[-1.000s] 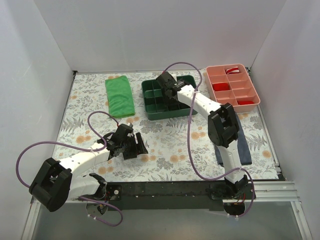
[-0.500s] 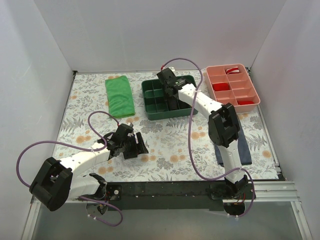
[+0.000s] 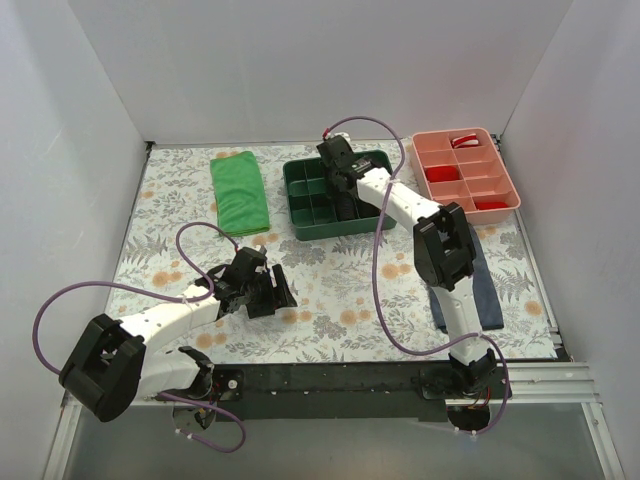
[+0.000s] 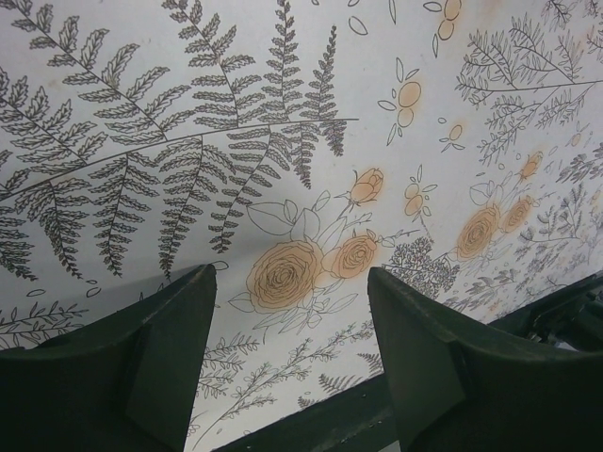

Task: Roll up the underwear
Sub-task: Place the underwear in the storage box.

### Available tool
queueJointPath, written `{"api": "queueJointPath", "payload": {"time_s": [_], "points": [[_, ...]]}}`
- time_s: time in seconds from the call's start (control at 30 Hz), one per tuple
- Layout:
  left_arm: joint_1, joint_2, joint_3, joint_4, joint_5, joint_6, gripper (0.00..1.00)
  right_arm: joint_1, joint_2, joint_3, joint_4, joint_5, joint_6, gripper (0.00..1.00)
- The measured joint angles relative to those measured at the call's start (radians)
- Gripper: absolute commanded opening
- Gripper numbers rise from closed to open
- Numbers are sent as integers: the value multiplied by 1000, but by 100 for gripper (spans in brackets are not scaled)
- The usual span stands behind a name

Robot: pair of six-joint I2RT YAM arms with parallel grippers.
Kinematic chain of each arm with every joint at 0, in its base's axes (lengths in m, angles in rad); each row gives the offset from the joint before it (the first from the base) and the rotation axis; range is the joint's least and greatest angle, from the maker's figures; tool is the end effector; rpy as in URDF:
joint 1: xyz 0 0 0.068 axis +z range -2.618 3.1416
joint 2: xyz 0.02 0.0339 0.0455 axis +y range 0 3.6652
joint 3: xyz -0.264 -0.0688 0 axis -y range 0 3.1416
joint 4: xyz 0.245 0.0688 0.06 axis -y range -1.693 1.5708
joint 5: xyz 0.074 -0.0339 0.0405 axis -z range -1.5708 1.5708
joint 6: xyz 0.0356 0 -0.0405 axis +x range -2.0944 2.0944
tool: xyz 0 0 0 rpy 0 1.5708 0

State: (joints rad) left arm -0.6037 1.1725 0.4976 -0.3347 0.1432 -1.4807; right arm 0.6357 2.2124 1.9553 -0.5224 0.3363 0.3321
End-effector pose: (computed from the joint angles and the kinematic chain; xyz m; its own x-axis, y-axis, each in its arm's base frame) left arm 0.1655 -0.1203 0.1581 -0.6846 -0.7253 0.0725 -0.6380 0.5481 -0.5409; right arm 0.4147 0.2914 0.2451 -0.6559 -0.1015 -0.7480 -0.1669 0.9859 0.0126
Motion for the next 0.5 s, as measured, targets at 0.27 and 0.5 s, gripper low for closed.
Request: {"api": "queueJointPath", "payload": {"time_s": [0.27, 0.5], "points": [[1, 2, 0, 4, 0, 0, 65, -2, 18, -42, 20, -3, 3, 1], [1, 4, 0, 6, 0, 0, 64, -6, 24, -47, 26, -3, 1, 1]]}}
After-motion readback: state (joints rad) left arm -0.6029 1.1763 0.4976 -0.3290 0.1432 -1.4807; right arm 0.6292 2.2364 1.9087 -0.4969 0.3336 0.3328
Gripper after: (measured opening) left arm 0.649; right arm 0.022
